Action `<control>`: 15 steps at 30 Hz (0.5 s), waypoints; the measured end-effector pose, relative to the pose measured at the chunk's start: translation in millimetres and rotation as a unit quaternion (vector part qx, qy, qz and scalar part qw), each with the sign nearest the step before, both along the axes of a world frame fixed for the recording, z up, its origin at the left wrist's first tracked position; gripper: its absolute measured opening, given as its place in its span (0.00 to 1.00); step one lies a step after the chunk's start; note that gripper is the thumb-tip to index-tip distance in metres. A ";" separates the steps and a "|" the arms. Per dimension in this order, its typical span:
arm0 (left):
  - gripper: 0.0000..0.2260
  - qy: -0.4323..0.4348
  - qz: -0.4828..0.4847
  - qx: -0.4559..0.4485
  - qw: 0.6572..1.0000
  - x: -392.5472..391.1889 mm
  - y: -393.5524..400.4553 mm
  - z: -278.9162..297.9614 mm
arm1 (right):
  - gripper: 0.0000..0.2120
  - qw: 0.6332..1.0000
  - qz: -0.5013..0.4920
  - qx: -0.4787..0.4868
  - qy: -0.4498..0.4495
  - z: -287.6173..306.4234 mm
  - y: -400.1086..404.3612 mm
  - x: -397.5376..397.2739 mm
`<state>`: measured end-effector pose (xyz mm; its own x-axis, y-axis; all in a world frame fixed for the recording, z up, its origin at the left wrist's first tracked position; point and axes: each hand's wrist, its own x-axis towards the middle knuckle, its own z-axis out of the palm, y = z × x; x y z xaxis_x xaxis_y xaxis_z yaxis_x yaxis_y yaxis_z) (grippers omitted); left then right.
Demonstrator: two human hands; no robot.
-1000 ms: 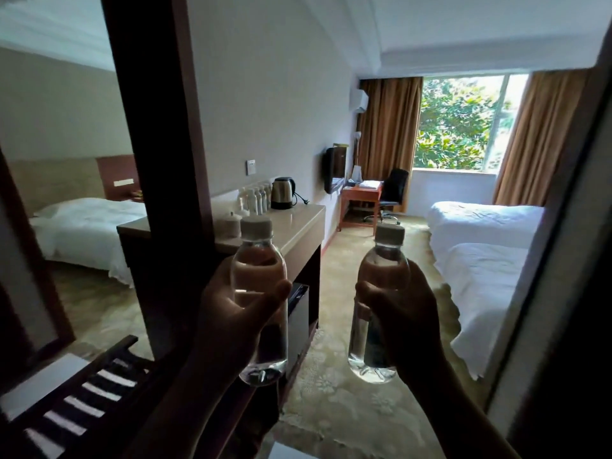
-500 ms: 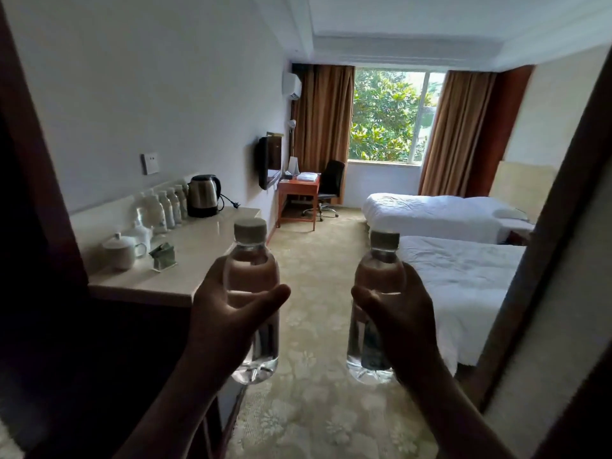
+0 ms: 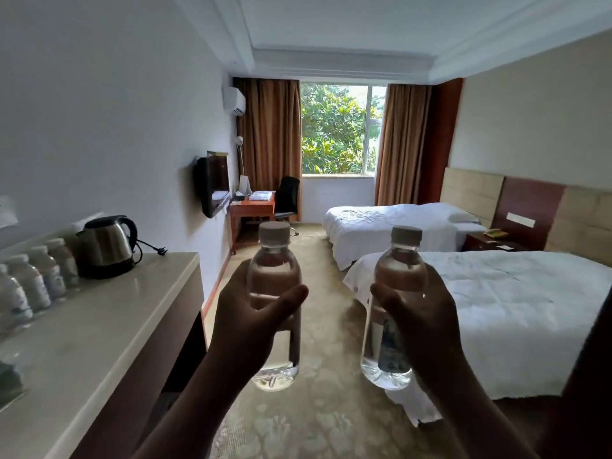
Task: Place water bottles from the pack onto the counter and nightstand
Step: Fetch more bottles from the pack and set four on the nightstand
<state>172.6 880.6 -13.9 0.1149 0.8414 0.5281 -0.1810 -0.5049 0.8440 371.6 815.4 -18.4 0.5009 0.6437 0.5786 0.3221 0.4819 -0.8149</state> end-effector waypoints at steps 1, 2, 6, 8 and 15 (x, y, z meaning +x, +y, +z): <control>0.28 0.000 -0.002 -0.003 1.000 12.3 21.0 -2.4 | 0.17 1.000 0.003 0.001 -0.001 -2.4 20.6 12.6; 0.28 0.000 -0.005 -0.004 1.000 25.8 42.4 -4.4 | 0.17 1.000 0.008 0.006 -0.001 -4.5 41.4 26.6; 0.29 0.024 0.000 0.006 1.000 76.1 129.6 -2.0 | 0.19 1.000 0.021 0.007 0.001 -0.8 131.5 80.3; 0.30 0.032 0.010 0.015 0.999 93.9 172.0 2.1 | 0.19 1.000 0.018 0.010 0.002 3.6 180.3 104.1; 0.26 0.025 0.059 -0.014 0.998 116.8 319.4 -3.0 | 0.16 0.999 0.039 0.004 0.004 6.0 344.5 143.8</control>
